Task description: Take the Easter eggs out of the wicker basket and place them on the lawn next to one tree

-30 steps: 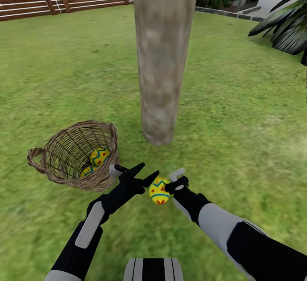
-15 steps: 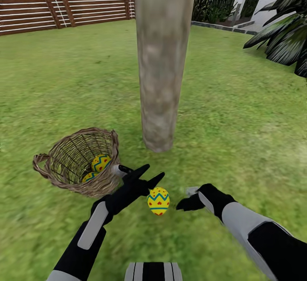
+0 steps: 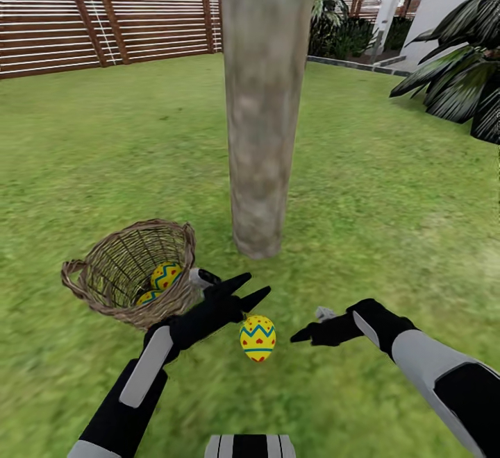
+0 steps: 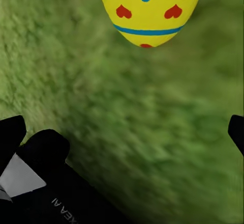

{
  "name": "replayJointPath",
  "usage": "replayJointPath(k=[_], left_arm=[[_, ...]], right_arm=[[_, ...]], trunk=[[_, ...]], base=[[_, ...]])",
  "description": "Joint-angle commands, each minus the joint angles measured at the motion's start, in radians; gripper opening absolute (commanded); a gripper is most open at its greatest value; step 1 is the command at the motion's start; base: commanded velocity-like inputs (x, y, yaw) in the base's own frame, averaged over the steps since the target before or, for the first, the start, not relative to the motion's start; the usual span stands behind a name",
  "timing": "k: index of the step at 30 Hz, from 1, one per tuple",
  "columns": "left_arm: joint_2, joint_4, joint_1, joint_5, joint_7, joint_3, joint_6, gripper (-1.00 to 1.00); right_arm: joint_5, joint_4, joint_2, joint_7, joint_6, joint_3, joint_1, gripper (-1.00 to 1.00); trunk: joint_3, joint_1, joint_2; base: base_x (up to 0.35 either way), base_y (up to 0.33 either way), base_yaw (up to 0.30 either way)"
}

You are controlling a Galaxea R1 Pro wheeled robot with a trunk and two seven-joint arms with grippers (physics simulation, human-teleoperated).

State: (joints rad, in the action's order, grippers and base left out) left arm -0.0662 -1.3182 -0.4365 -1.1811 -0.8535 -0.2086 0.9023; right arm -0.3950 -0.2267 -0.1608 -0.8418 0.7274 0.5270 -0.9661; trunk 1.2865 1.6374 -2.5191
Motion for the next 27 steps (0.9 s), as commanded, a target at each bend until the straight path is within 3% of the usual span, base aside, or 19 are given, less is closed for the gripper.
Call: replayJointPath(k=[1, 5, 12, 17, 27], left_arm=[[0.018, -0.026, -0.001, -0.002, -0.001, 0.000, 0.022, 1.00], [0.036, -0.064, -0.001, -0.006, -0.001, 0.000, 0.048, 1.00], [0.042, -0.071, -0.007, -0.003, 0.000, 0.001, 0.092, 1.00], [0.041, -0.072, -0.011, -0.002, 0.017, 0.000, 0.104, 1.00], [0.030, -0.073, -0.013, -0.003, 0.040, -0.003, 0.109, 1.00]], right_arm=[[-0.006, 0.000, -0.004, -0.022, 0.005, 0.004, 0.000, 1.00], [-0.008, -0.002, -0.004, -0.061, 0.005, -0.001, 0.000, 1.00], [-0.077, -0.012, -0.003, -0.105, -0.009, -0.041, 0.004, 1.00], [-0.083, -0.010, -0.007, -0.172, -0.011, -0.044, 0.005, 1.00], [-0.084, -0.005, -0.020, -0.186, -0.012, -0.045, 0.005, 1.00]], trunk=[[-0.003, -0.001, 0.000], [-0.019, -0.002, 0.001], [-0.046, -0.005, 0.003], [-0.065, -0.008, 0.004], [-0.104, -0.012, 0.006]], base=[[0.000, 0.000, 0.000], [0.000, 0.000, 0.000], [0.000, 0.000, 0.000], [0.000, 0.000, 0.000], [0.000, 0.000, 0.000]])
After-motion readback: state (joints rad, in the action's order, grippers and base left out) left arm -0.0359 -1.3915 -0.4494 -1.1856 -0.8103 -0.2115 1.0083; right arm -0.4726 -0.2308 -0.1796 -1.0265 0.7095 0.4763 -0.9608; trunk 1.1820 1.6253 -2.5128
